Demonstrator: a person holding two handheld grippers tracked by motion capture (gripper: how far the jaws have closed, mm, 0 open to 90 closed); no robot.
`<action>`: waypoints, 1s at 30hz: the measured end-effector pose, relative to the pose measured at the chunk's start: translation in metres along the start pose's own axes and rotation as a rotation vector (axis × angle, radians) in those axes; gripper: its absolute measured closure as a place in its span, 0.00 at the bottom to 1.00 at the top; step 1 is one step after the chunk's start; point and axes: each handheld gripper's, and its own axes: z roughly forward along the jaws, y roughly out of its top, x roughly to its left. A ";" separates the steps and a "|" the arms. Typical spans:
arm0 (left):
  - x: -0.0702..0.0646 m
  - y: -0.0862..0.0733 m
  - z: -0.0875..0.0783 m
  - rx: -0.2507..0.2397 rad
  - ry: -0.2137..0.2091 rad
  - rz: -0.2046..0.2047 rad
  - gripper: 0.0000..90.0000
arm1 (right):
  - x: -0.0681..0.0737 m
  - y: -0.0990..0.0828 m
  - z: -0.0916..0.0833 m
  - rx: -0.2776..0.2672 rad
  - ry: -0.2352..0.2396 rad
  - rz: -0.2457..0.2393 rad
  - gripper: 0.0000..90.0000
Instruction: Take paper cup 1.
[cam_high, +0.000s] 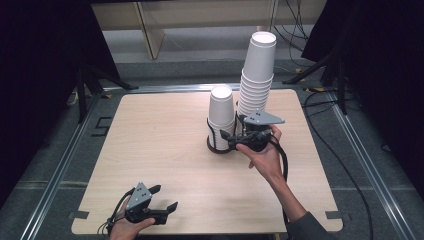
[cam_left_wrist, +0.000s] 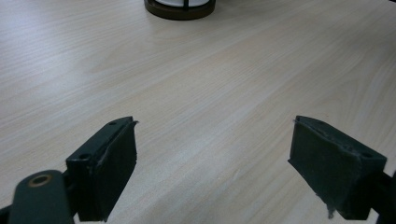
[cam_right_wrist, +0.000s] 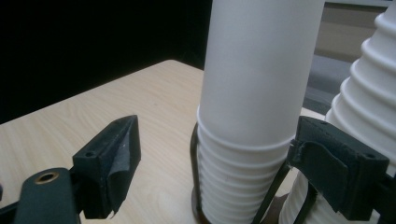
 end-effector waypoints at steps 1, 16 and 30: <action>0.000 0.000 0.000 0.000 0.000 0.001 0.16 | 0.000 0.000 0.000 0.000 0.000 0.000 0.18; -0.003 -0.001 0.001 0.023 -0.005 0.003 0.16 | -0.005 0.022 0.025 -0.003 -0.056 0.003 0.18; -0.003 -0.001 0.001 0.021 -0.006 0.001 0.16 | -0.005 0.038 0.049 0.008 -0.127 0.060 0.17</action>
